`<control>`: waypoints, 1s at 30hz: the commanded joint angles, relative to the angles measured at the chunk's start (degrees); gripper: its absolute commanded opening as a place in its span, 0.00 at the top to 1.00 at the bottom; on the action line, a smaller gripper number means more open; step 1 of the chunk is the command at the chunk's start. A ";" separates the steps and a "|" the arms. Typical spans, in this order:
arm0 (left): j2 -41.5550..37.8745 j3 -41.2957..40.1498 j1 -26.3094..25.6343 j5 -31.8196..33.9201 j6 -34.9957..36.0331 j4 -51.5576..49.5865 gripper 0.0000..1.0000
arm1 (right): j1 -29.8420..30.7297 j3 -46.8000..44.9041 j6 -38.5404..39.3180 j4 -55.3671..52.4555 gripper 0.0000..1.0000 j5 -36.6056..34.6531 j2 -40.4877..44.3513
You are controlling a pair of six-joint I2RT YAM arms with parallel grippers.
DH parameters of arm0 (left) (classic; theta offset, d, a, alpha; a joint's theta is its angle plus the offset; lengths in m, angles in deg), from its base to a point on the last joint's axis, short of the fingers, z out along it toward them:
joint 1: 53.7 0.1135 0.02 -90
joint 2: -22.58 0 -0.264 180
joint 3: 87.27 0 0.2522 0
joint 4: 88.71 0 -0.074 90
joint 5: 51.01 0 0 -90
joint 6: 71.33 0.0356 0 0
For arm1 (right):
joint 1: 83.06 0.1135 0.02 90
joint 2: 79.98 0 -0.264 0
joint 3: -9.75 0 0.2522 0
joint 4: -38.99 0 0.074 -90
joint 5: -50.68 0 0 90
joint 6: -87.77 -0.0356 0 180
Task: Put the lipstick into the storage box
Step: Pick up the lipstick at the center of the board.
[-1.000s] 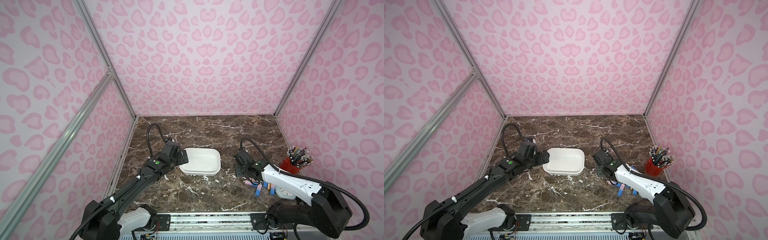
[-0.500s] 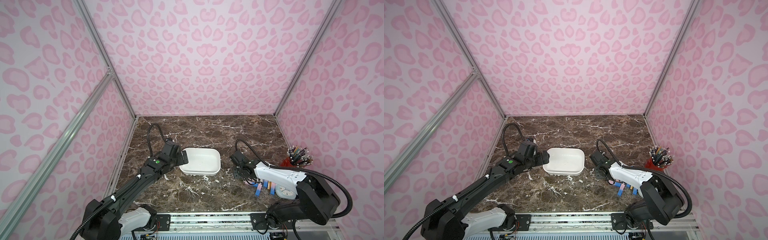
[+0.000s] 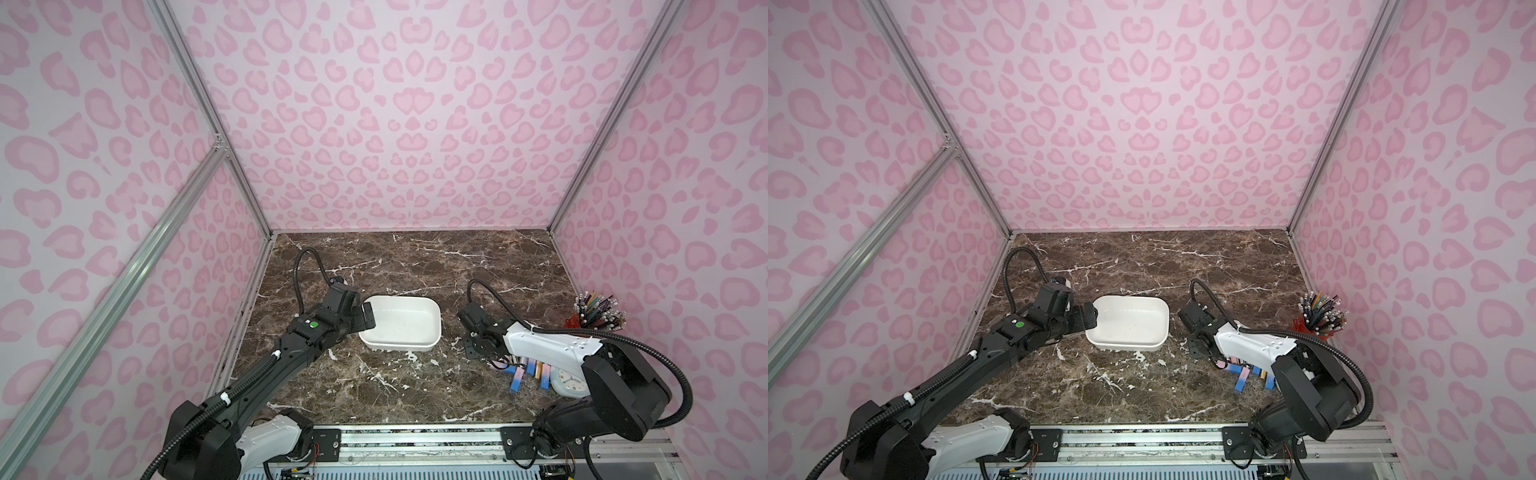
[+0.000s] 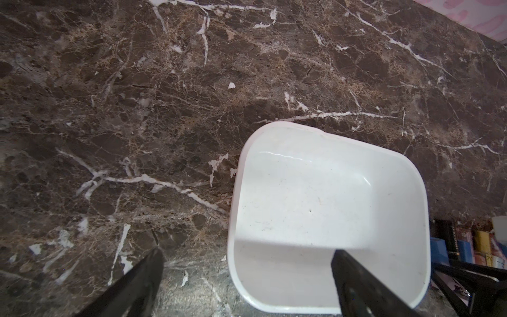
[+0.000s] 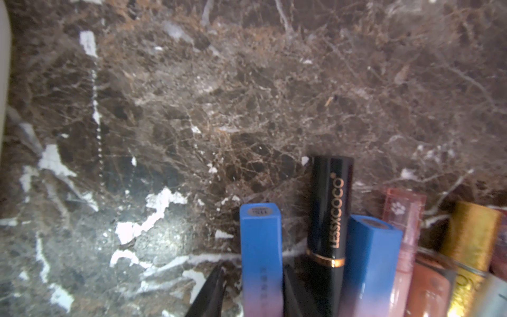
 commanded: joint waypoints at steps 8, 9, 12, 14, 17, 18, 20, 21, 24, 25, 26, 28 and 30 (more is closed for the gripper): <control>-1.75 -1.17 0.14 1.08 -0.49 -1.23 0.02 | 0.01 0.26 -0.87 0.69 0.73 0.80 -2.21; -1.88 -1.15 0.14 1.19 -0.49 -1.34 0.02 | 0.17 0.30 -0.95 0.56 0.73 0.80 -2.09; -2.23 -1.10 0.14 1.57 -0.39 -1.68 0.02 | 0.13 0.49 -1.18 0.10 0.74 0.73 -0.62; -2.38 -1.07 0.23 1.74 -0.31 -1.83 0.02 | 0.17 0.73 -1.26 -0.59 0.74 0.62 0.48; -2.41 -0.91 0.23 1.62 -0.50 -1.69 0.02 | 0.18 1.54 -1.29 -1.90 0.75 0.41 2.14; -2.33 -0.89 0.23 1.53 -0.40 -1.62 0.02 | 0.16 1.73 -1.34 -2.41 0.75 0.16 2.73; -2.33 -0.92 0.23 1.61 -0.49 -1.60 0.02 | 0.11 2.34 -1.24 -3.35 0.75 -0.19 3.62; -2.39 -0.95 0.23 1.53 -0.49 -1.60 0.02 | 0.18 2.75 -1.27 -4.06 0.75 -0.44 4.06; -2.39 -0.97 0.19 1.52 -0.58 -1.49 0.02 | 0.18 4.36 -1.05 -5.60 0.76 -0.81 5.11; -2.41 -1.02 0.23 1.59 -0.53 -1.44 0.02 | 0.24 5.03 -0.94 -6.12 0.75 -0.78 5.40; -2.41 -1.19 0.23 1.61 -0.57 -1.43 0.02 | 0.29 5.65 -0.92 -6.52 0.76 -0.80 5.60; -2.57 -1.40 0.28 1.78 -0.66 -1.43 0.02 | 0.84 7.56 -0.82 -7.72 0.76 -1.31 5.83; -2.84 -1.69 0.32 1.81 -0.69 -1.49 0.02 | 1.53 9.76 -0.50 -8.80 0.77 -1.60 5.72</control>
